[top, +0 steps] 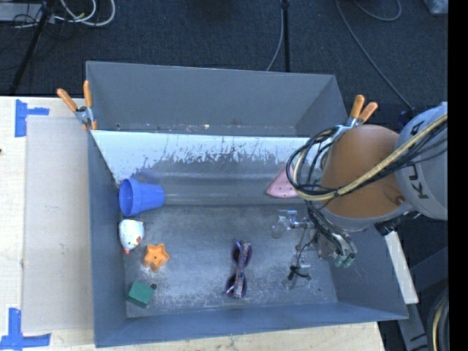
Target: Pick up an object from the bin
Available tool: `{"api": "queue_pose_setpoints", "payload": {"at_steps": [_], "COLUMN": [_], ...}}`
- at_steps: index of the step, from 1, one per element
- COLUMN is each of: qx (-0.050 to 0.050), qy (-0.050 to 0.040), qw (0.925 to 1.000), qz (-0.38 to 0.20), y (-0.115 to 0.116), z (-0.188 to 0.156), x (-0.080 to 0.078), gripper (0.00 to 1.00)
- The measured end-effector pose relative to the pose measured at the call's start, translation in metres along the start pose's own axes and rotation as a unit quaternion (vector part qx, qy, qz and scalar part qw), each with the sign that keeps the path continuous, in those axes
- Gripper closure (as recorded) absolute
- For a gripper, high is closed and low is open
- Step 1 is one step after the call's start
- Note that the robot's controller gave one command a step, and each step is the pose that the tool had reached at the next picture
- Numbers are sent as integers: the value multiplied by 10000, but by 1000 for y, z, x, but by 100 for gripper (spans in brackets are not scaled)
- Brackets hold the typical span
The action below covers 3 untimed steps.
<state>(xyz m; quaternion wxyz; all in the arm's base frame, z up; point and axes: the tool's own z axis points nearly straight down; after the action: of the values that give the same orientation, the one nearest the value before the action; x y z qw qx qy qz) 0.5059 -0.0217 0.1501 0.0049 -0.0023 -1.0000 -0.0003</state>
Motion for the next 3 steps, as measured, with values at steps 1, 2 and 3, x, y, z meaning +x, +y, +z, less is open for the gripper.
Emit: {"api": "queue_pose_setpoints", "payload": {"at_steps": [1,2,3], "qx": [2,9,4], "qy": [-36,-42,-20], "qw": [10000,9927,9677], "qz": [-4,-1203,-2520], "y": [0,22,63], "z": [-4,23,33], "x": [-2,-5,-11], "gripper": [0,0,0]}}
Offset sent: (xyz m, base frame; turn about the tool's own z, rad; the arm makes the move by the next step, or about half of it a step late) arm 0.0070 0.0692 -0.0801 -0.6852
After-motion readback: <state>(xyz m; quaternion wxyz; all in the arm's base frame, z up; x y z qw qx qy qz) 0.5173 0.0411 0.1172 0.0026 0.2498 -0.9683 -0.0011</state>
